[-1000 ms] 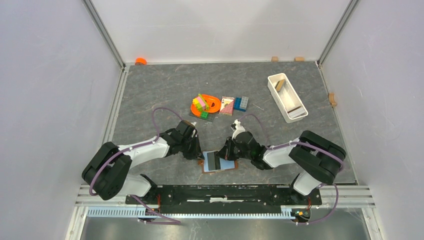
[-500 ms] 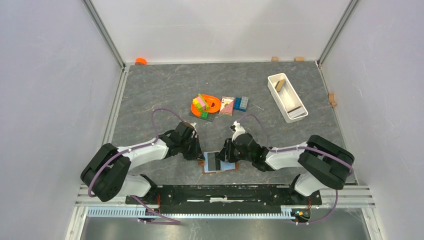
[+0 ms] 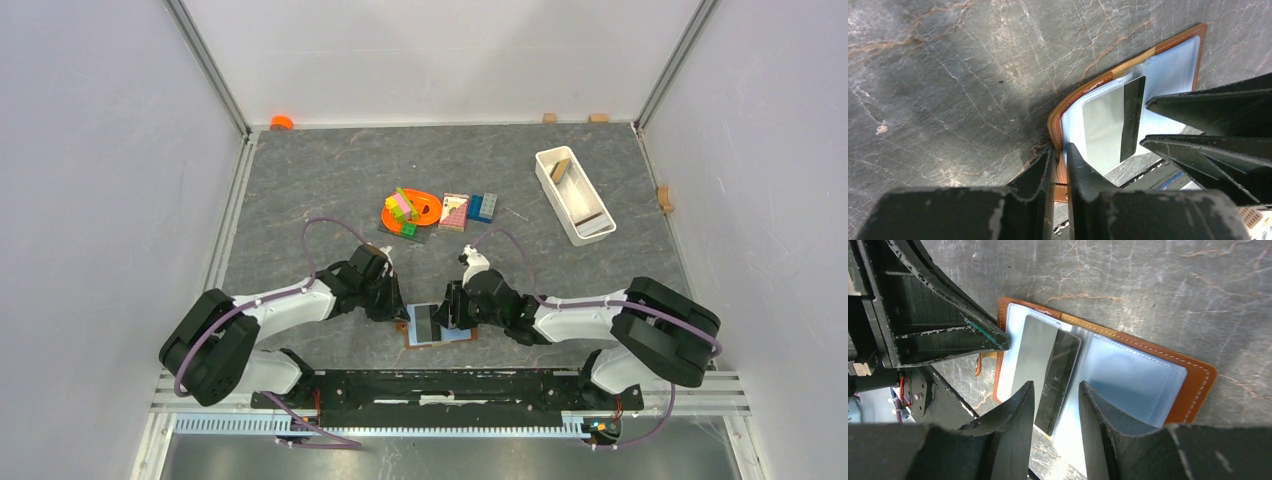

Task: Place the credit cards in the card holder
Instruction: Insert the credit card into the card holder.

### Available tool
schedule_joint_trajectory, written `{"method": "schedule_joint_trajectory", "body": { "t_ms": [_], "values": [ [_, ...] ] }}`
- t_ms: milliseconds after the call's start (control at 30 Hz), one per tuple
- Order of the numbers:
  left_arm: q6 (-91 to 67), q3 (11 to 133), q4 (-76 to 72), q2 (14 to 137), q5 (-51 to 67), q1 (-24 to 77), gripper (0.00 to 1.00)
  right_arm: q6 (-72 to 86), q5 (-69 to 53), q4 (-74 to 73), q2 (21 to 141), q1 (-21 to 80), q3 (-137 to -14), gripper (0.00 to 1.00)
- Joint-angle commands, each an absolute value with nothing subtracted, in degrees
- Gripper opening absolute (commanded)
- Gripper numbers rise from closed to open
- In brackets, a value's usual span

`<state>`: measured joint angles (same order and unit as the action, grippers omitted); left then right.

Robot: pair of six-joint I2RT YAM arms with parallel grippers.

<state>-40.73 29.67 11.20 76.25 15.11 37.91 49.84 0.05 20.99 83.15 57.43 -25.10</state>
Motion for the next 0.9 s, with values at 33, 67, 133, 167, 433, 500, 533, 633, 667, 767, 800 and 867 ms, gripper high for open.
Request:
{"method": "schedule_joint_trajectory", "body": {
  "t_ms": [33, 67, 133, 167, 433, 500, 533, 633, 667, 767, 800, 867],
  "values": [
    [-42.18, 28.56, 10.91, 74.47, 14.84, 38.06, 0.21, 50.44, 0.18, 18.20, 85.62, 59.45, -27.64, 0.43],
    [-42.34, 28.56, 10.90, 74.21, 14.94, 38.10, 0.22, 50.49, 0.18, 18.13, 86.13, 59.65, -28.08, 0.43],
    [-42.53, 28.55, 10.89, 73.76, 15.03, 38.06, 0.23, 50.62, 0.18, 18.01, 86.79, 60.16, -29.06, 0.43],
    [-42.63, 28.43, 10.87, 73.59, 15.10, 38.06, 0.23, 50.72, 0.18, 18.15, 87.07, 60.29, -29.40, 0.43],
    [-44.28, 27.69, 9.24, 72.64, 16.96, 38.06, 0.27, 50.71, 0.34, 17.73, 89.05, 61.77, -33.40, 0.42],
    [-44.54, 27.55, 9.22, 72.16, 16.96, 38.06, 0.28, 50.81, 0.36, 17.75, 89.54, 62.17, -34.28, 0.42],
    [-44.56, 27.54, 9.23, 71.91, 16.96, 38.06, 0.28, 50.86, 0.43, 17.71, 89.92, 62.29, -34.59, 0.42],
    [-44.91, 27.50, 9.21, 71.36, 17.14, 38.06, 0.29, 51.33, 0.42, 18.14, 90.48, 62.77, -35.16, 0.39],
    [-45.00, 27.51, 9.18, 71.21, 17.20, 38.06, 0.29, 51.49, 0.37, 18.55, 90.61, 62.83, -35.16, 0.38],
    [-45.37, 27.13, 8.63, 70.86, 17.14, 38.06, 0.29, 51.70, 0.25, 19.48, 90.35, 62.84, -34.80, 0.36],
    [-45.48, 27.05, 8.45, 70.69, 17.05, 38.08, 0.29, 51.64, 0.31, 20.01, 89.87, 62.84, -34.37, 0.36],
    [-45.44, 27.26, 8.56, 70.28, 16.75, 38.08, 0.31, 51.11, 1.92, 20.03, 88.03, 62.89, -33.47, 0.36]
  ]
}}
